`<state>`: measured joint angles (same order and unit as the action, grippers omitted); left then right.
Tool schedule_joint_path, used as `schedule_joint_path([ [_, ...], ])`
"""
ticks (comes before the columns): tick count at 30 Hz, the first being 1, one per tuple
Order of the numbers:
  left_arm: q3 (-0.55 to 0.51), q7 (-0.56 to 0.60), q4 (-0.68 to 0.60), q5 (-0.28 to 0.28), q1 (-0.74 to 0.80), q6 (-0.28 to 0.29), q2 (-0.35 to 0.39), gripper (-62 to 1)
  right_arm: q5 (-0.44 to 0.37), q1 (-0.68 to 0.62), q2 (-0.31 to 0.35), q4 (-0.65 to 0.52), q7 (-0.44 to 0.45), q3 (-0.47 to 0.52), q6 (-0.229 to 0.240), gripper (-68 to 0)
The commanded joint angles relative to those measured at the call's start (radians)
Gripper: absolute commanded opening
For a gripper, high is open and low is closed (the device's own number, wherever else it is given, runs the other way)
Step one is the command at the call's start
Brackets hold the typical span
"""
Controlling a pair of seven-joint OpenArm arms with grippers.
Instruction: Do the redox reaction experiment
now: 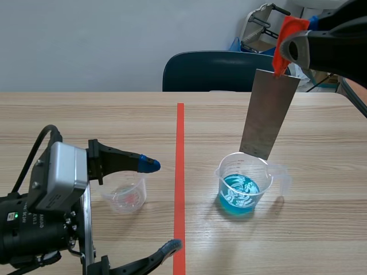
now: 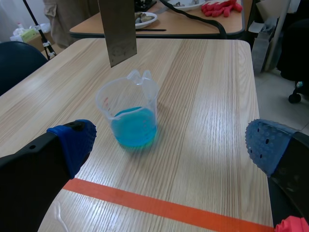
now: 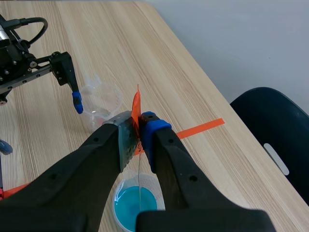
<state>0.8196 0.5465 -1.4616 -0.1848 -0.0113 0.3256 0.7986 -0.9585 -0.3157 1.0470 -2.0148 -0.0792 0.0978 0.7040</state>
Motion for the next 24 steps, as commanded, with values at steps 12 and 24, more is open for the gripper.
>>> schedule_joint_path([
  [12, -0.019, 0.004, -0.006, -0.066, 0.048, -0.054, 0.132, 1.4, -0.014, 0.016, 0.006, -0.002, 0.015, 0.0, 0.005, -66.7],
  [24, -0.038, 0.003, -0.006, -0.136, 0.064, -0.055, 0.188, 1.4, -0.014, 0.016, 0.006, -0.002, 0.015, 0.0, 0.005, -66.7],
])
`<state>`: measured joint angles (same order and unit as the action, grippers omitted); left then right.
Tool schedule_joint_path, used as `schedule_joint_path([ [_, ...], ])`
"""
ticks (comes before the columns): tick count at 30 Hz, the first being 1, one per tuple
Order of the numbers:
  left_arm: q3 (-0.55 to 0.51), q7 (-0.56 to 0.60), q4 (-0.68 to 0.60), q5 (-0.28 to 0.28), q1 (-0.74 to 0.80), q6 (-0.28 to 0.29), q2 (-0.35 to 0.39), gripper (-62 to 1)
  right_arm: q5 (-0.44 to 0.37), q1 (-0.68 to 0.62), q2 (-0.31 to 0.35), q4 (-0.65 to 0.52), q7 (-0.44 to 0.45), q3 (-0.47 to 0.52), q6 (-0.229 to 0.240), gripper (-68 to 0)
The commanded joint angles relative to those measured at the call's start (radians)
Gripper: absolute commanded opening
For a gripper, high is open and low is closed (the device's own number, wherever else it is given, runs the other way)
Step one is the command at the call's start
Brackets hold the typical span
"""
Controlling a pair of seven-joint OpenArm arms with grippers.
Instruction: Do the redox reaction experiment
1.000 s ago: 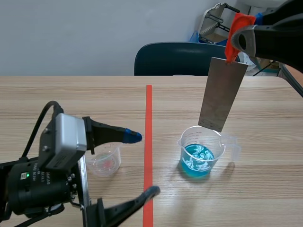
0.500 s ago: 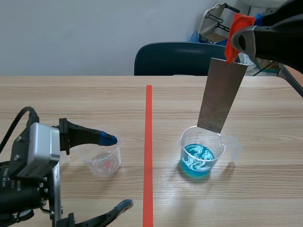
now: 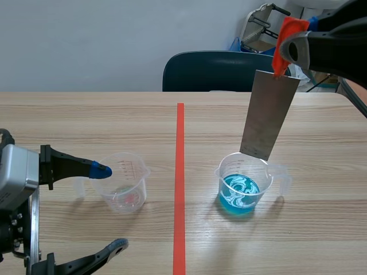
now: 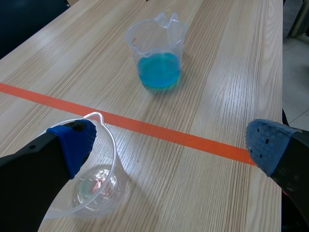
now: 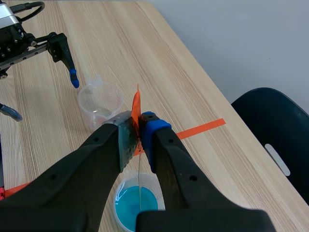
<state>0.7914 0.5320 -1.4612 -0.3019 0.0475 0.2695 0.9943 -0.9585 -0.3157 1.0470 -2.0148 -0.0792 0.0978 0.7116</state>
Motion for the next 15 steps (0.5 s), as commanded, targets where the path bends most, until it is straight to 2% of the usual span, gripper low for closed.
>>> schedule_joint_path([
  [1, -0.01, 0.017, -0.006, -0.037, 0.008, 0.002, -0.007, 1.4, -0.014, 0.016, 0.006, -0.002, 0.015, 0.0, -0.003, -66.7],
  [6, -0.01, 0.028, -0.006, -0.096, 0.008, 0.003, -0.008, 1.4, -0.014, 0.016, 0.006, -0.002, 0.015, 0.0, -0.003, -66.7],
  [15, -0.01, 0.114, -0.006, -0.1, 0.007, 0.003, -0.007, 1.4, -0.014, 0.016, 0.006, -0.002, 0.015, 0.0, -0.003, -66.7],
])
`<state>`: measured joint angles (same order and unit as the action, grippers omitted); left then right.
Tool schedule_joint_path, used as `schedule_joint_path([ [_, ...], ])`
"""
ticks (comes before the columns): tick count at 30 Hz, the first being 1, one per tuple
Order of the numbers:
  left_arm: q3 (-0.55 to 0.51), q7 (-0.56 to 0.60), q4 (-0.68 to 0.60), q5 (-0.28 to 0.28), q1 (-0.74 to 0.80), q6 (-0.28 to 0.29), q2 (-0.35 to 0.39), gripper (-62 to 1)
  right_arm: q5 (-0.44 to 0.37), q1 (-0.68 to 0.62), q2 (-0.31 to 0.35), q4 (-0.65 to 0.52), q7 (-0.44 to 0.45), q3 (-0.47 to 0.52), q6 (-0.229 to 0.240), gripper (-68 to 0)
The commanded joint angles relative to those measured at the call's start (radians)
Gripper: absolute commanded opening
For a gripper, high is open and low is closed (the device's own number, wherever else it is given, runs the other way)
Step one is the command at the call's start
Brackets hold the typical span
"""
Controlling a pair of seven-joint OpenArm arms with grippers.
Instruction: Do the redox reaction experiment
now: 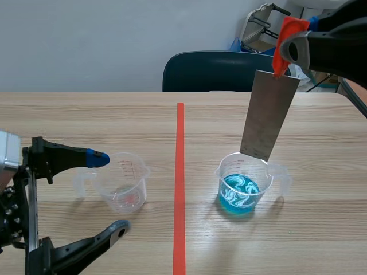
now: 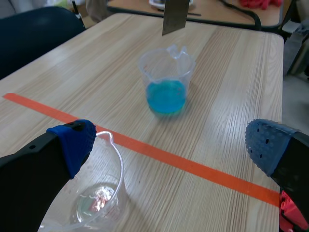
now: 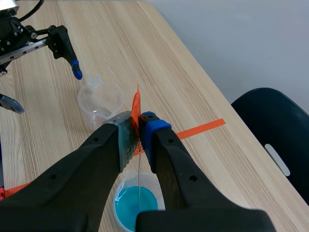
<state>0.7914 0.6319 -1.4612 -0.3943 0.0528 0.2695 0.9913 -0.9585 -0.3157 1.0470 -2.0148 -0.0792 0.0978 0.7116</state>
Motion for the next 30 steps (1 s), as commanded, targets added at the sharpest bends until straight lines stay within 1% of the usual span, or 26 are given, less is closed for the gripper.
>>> schedule_joint_path([
  [1, -0.01, 0.023, -0.006, -0.009, 0.002, 0.003, -0.004, 1.4, -0.014, 0.016, 0.006, -0.002, 0.015, 0.0, -0.003, -66.7],
  [4, -0.01, 0.031, -0.006, -0.019, 0.002, 0.003, -0.004, 1.4, -0.014, 0.016, 0.006, -0.002, 0.015, 0.0, -0.003, -66.7],
  [7, -0.01, 0.034, -0.006, -0.04, 0.002, 0.003, -0.004, 1.4, -0.014, 0.016, 0.006, -0.002, 0.015, 0.0, -0.003, -66.7],
  [11, -0.01, 0.05, -0.006, -0.04, 0.002, 0.003, -0.005, 1.4, -0.014, 0.016, 0.006, -0.002, 0.015, 0.0, -0.003, -66.7],
  [26, -0.01, 0.049, -0.006, -0.039, 0.002, 0.003, -0.008, 1.4, -0.014, 0.016, 0.006, -0.002, 0.015, 0.0, -0.003, -66.7],
  [30, -0.01, 0.048, -0.006, -0.032, 0.002, 0.003, -0.013, 1.4, -0.014, 0.016, 0.006, -0.002, 0.015, 0.0, -0.003, -66.7],
])
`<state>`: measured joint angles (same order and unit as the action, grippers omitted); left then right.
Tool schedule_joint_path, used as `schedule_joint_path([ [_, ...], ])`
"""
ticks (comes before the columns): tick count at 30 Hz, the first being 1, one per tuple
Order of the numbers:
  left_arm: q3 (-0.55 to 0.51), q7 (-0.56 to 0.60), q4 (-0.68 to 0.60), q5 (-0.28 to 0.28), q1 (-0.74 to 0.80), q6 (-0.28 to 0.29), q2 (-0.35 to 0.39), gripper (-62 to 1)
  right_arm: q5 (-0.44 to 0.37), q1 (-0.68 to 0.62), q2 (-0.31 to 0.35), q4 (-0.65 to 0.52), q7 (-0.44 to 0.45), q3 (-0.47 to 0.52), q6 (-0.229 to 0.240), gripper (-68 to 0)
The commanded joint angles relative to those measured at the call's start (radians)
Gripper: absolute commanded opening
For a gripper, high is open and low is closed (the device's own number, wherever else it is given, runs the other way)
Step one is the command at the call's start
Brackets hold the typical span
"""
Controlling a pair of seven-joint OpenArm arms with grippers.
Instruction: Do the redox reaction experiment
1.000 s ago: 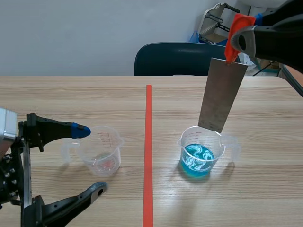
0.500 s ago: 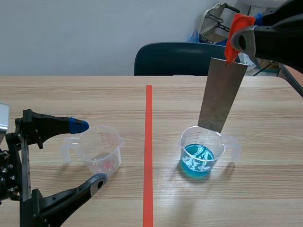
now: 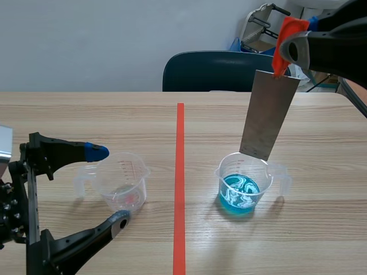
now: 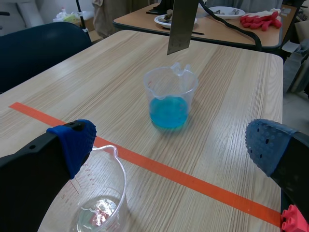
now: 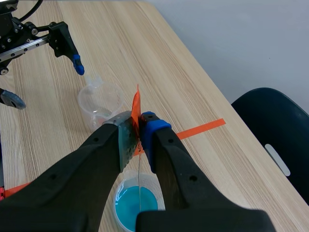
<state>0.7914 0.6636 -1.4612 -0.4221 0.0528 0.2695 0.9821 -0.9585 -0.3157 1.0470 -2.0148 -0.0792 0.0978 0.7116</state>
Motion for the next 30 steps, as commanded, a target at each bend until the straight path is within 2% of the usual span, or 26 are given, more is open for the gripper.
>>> schedule_joint_path([
  [1, -0.01, 0.016, -0.006, -0.004, 0.002, 0.003, -0.004, 1.4, -0.014, 0.016, 0.006, -0.002, 0.015, 0.0, -0.003, -66.7],
  [30, -0.01, -0.01, -0.006, -0.004, 0.002, 0.003, -0.004, 1.4, -0.014, 0.016, 0.006, -0.002, 0.015, 0.0, -0.003, -66.7],
])
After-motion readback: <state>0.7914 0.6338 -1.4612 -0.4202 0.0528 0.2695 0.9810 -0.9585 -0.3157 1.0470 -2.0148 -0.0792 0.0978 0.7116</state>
